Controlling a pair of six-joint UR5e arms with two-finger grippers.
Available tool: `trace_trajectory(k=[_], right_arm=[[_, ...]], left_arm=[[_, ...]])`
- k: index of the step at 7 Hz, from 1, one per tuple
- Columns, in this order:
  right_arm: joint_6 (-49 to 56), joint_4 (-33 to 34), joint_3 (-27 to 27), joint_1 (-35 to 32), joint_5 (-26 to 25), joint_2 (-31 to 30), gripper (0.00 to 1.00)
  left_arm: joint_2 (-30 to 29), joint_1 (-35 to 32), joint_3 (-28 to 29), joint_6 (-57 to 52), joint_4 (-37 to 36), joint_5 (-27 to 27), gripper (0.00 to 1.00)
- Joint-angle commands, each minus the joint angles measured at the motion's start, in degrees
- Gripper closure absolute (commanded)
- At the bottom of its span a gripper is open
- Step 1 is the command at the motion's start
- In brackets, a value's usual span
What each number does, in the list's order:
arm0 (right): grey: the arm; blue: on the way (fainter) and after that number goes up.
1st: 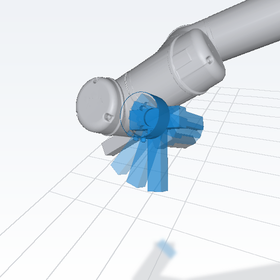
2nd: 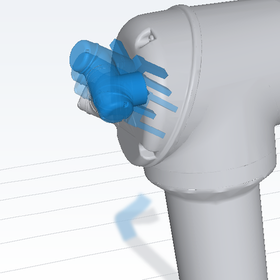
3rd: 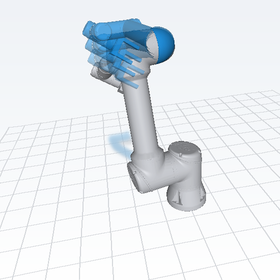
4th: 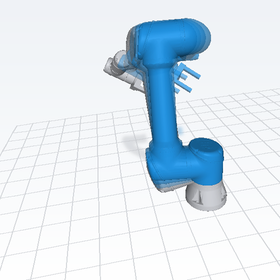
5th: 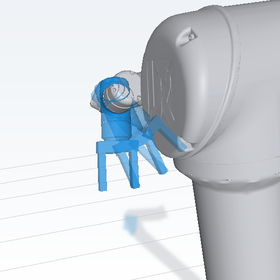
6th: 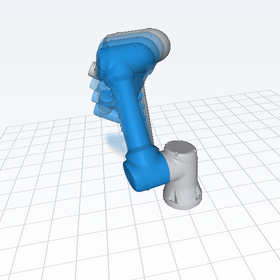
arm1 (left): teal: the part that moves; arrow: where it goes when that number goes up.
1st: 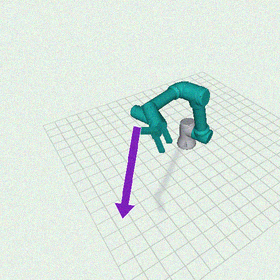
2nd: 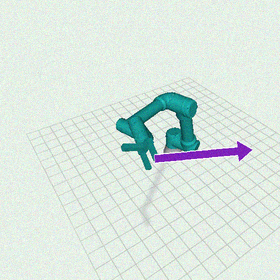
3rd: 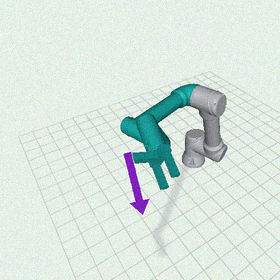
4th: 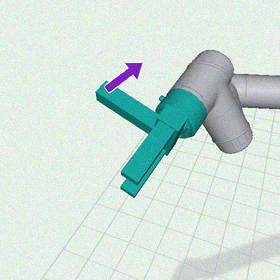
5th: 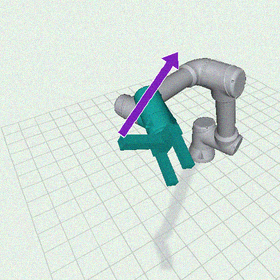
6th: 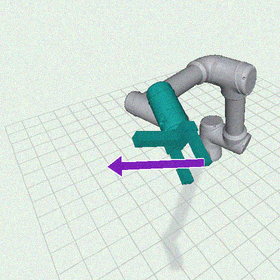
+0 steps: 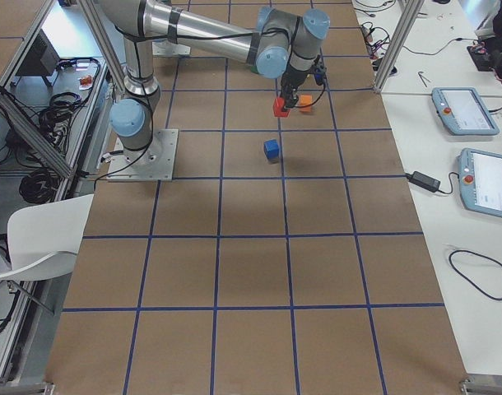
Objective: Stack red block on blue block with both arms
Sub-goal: 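Carry the red cube with the right gripper over the blue cube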
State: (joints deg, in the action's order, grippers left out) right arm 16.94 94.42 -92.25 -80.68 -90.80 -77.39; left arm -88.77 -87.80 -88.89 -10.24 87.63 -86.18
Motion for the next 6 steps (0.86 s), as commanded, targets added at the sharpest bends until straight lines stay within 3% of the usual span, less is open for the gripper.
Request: trace_trajectory(k=[1,4,6], right_arm=[[6.0,8.5,-8.5,3.3,-0.3,-2.9,1.0],[8.4,23.7,-18.3,3.7,-0.3,-4.3,1.0],[10.6,23.8,-19.3,5.4,0.6,-4.1,1.0]], left_arm=[[-0.4,0.0,0.1,0.3,0.0,0.0,0.0],[-0.3,0.0,0.0,0.3,0.0,0.0,0.0],[-0.4,0.0,0.1,0.3,0.0,0.0,0.0]])
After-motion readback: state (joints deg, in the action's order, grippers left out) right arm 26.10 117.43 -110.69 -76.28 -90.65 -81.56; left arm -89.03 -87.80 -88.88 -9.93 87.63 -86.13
